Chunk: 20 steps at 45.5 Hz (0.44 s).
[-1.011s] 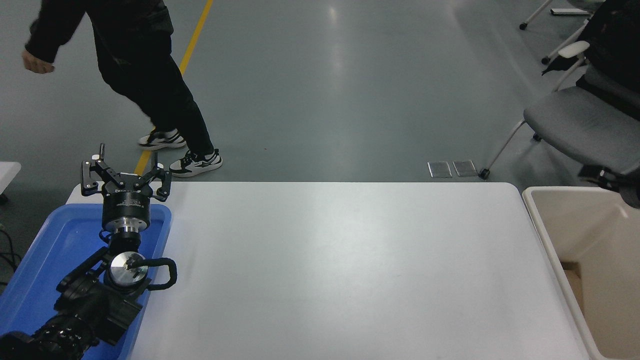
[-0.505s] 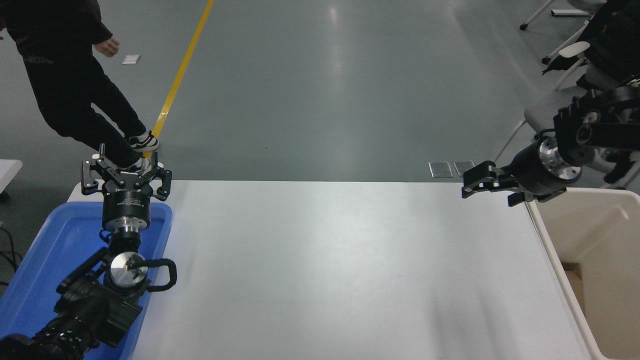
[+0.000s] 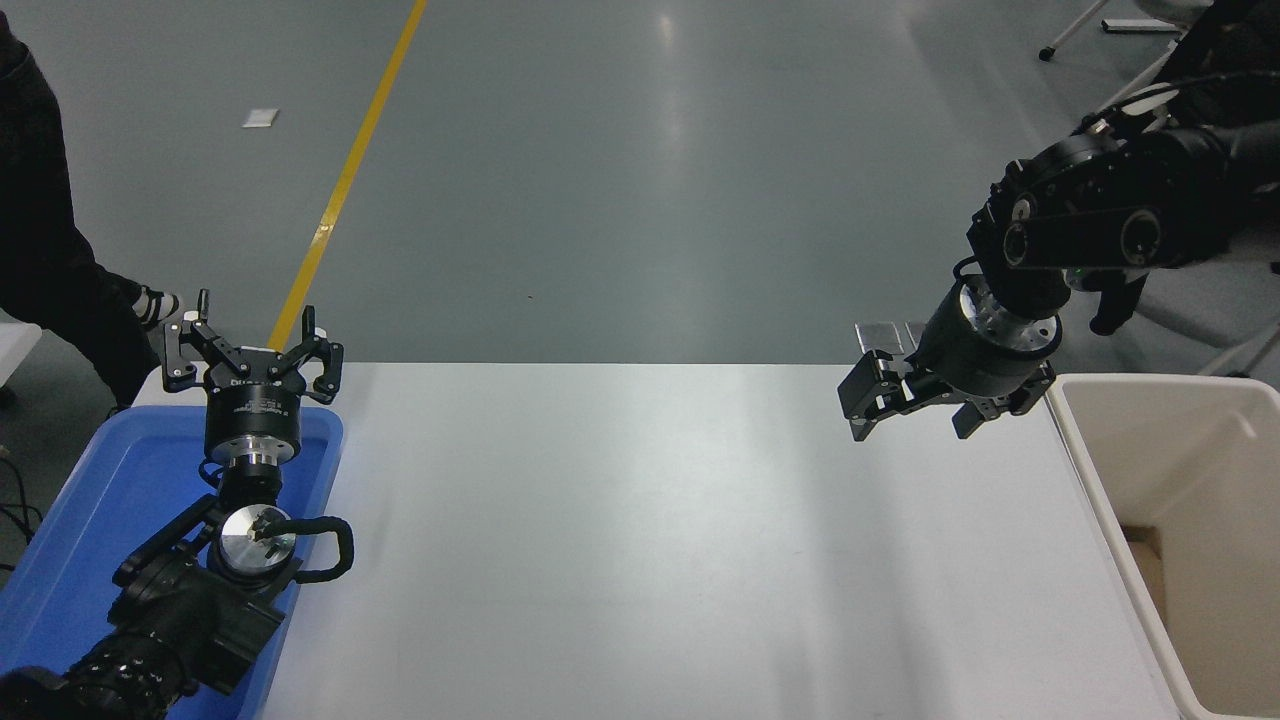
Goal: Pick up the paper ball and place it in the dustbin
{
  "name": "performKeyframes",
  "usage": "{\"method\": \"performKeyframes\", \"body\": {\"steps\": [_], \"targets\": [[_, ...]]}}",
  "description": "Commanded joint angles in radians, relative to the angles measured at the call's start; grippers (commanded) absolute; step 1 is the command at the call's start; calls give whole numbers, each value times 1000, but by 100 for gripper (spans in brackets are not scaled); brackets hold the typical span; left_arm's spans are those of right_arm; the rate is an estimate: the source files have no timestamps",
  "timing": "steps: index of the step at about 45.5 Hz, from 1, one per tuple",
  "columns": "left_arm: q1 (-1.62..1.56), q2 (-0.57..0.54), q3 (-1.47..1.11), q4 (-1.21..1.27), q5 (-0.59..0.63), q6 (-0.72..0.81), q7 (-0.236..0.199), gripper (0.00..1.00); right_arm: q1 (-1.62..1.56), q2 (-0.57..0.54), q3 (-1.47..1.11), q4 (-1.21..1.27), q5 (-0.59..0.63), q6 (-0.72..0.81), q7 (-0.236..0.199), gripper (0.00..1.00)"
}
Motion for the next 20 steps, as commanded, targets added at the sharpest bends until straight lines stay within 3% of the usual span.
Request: {"method": "performKeyframes", "body": {"steps": [1, 20], "targets": [[1, 0, 0, 0, 0, 0, 0, 99, 71, 20, -60, 51, 54, 15, 1, 100], [1, 0, 0, 0, 0, 0, 0, 99, 132, -29, -61, 112, 56, 66, 4, 100]]}}
